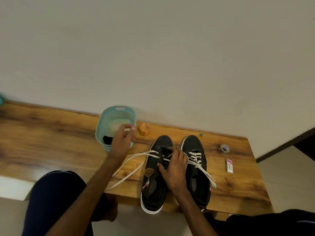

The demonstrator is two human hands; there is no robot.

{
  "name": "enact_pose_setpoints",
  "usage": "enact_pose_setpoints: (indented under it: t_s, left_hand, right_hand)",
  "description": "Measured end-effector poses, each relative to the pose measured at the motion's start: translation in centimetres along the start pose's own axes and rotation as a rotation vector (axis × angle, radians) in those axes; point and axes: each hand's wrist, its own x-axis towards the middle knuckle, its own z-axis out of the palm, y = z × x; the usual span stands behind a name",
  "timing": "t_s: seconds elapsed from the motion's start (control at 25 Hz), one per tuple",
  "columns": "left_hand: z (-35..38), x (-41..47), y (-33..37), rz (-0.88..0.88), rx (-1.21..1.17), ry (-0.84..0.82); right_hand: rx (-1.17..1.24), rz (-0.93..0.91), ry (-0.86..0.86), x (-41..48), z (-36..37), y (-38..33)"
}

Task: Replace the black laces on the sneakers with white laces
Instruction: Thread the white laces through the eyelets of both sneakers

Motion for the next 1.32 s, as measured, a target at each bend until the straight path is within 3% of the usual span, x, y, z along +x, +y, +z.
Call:
enact_pose_setpoints:
  t_s: [0.08, 0.12, 0.2, 0.28, 0.36, 0.44, 0.52, 0.6, 0.64, 0.8, 0.92, 1.0, 1.16, 1.32]
  left_hand:
    - [2.9, -1.5, -2.3, 0.224, 0.651, -0.268]
    - [4.2, -2.2, -3.1, 0.285, 0.866, -0.361]
    - [5.6, -2.9, -4.4, 0.29, 1.043, -0.436]
    - [5.6, -2.6, -4.5, 0.266, 1.046, -0.447]
    - [4.5, -2.2, -3.3, 0.168, 0.768, -0.414]
    - [2.1, -1.3, -0.8, 0.012, 0.187, -0.302]
    - [-1.5, -0.8, 1.9, -0.025, -0.315, -0.21]
    - [-4.4, -1.3, 3.2, -0.034, -0.623, -0.233]
    - [-5.1, -1.8, 3.3, -0.041, -0.646, -0.277]
    - [-5.9, -3.6, 3.5, 0.003, -0.101, -0.431]
    - [-7.1, -3.5, 1.5, -0.059, 0.359, -0.628]
    - [-7.0, -3.4, 0.3, -0.171, 0.579, -0.81]
    - [-5.6, -3.6, 0.2, -0.23, 0.625, -0.895]
    - [-5.4, -3.6, -0.7, -0.278, 0.671, -0.971]
  right_hand:
    - [-0.068, 0.019, -0.009, -0.1, -0.1, -0.1]
    - [-0.091, 0.037, -0.017, -0.1, -0.1, -0.2]
    - [-0.119, 0.058, -0.039, -0.2, -0.1, -0.2]
    - [-0.14, 0.07, -0.058, -0.2, -0.2, -0.1]
    - [-0.158, 0.062, -0.061, -0.2, -0.3, -0.1]
    - [-0.153, 0.075, -0.054, -0.2, -0.4, -0.2]
    - [-0.15, 0.075, -0.04, -0.4, -0.5, -0.4]
    - [-0.155, 0.074, -0.033, -0.5, -0.5, -0.6]
    - [-0.162, 0.079, -0.043, -0.5, -0.6, -0.7]
    - [-0.16, 0.083, -0.124, 0.0, -0.9, -0.7]
    - [0.029, -0.078, -0.138, 1.9, -1.3, -1.5]
    - [0.026, -0.237, -0.172, 3.9, -1.4, -3.3]
    - [-0.535, -0.509, -0.585, 6.7, 1.2, -7.0]
    - [-0.871, -0.7, -0.538, 6.5, 4.6, -7.2]
